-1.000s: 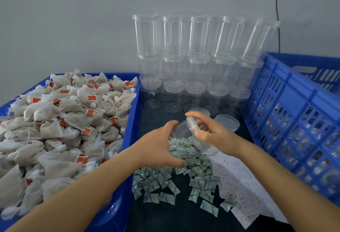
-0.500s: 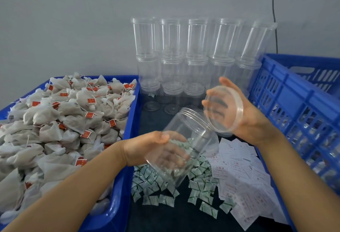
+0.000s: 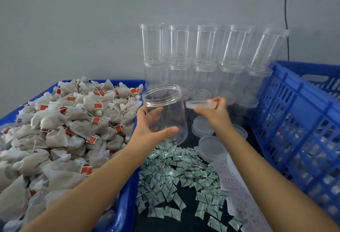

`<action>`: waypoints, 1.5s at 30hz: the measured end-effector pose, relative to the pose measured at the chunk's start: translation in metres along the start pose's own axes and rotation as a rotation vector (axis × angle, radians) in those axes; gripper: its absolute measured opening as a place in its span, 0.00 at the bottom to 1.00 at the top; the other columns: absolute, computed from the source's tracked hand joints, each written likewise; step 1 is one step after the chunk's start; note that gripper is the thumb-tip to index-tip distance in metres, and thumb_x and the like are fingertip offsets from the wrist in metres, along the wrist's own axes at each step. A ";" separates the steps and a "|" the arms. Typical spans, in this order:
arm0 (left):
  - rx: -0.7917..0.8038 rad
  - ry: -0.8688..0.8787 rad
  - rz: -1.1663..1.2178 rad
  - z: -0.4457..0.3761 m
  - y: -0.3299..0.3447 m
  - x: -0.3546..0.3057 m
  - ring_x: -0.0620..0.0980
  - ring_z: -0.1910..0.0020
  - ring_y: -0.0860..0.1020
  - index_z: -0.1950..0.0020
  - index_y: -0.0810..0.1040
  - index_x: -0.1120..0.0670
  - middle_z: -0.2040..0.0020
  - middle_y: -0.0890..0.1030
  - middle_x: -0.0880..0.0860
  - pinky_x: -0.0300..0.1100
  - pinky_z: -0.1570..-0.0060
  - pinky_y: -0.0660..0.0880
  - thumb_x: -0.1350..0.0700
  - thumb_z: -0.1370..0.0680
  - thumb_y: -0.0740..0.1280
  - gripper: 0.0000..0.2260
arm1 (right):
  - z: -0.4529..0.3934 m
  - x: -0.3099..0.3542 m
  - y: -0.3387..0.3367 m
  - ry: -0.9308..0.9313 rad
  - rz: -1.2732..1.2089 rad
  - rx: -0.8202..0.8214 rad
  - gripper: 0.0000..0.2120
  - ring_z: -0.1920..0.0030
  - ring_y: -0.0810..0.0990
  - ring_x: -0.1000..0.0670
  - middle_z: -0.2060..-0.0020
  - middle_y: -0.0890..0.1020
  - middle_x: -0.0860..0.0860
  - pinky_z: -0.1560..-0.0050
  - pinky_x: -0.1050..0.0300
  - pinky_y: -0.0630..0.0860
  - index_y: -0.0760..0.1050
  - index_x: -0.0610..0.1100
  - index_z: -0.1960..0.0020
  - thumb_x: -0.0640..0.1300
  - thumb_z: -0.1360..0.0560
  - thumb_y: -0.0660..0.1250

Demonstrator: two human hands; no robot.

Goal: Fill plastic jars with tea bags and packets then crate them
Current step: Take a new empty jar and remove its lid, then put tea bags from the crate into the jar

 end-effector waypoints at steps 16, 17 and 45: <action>-0.053 -0.064 -0.182 -0.010 0.001 0.023 0.17 0.54 0.68 0.45 0.61 0.36 0.45 0.70 0.36 0.18 0.60 0.68 0.58 0.38 0.81 0.36 | -0.021 -0.064 0.084 0.041 1.391 0.316 0.23 0.26 0.63 0.42 0.30 0.73 0.46 0.25 0.40 0.50 0.64 0.44 0.26 0.52 0.18 0.56; -0.054 -0.065 -0.181 -0.011 0.001 0.023 0.16 0.54 0.68 0.45 0.61 0.36 0.45 0.70 0.36 0.18 0.60 0.67 0.58 0.38 0.81 0.35 | -0.021 -0.062 0.084 0.044 1.423 0.328 0.23 0.26 0.63 0.42 0.30 0.73 0.46 0.26 0.41 0.51 0.64 0.44 0.26 0.53 0.18 0.55; 0.229 -0.117 -1.201 -0.008 -0.052 -0.035 0.48 0.38 0.72 0.29 0.67 0.51 0.33 0.71 0.51 0.41 0.42 0.70 0.61 0.26 0.68 0.26 | 0.112 -0.008 0.058 -0.098 -0.054 0.479 0.43 0.40 0.76 0.67 0.41 0.74 0.72 0.47 0.71 0.75 0.62 0.70 0.38 0.70 0.47 0.80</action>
Point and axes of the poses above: each hand's wrist, its own z-axis away from the middle knuckle, its own y-axis out of the palm, x = y × z, the point moved 3 cm from there along -z, towards the middle knuckle
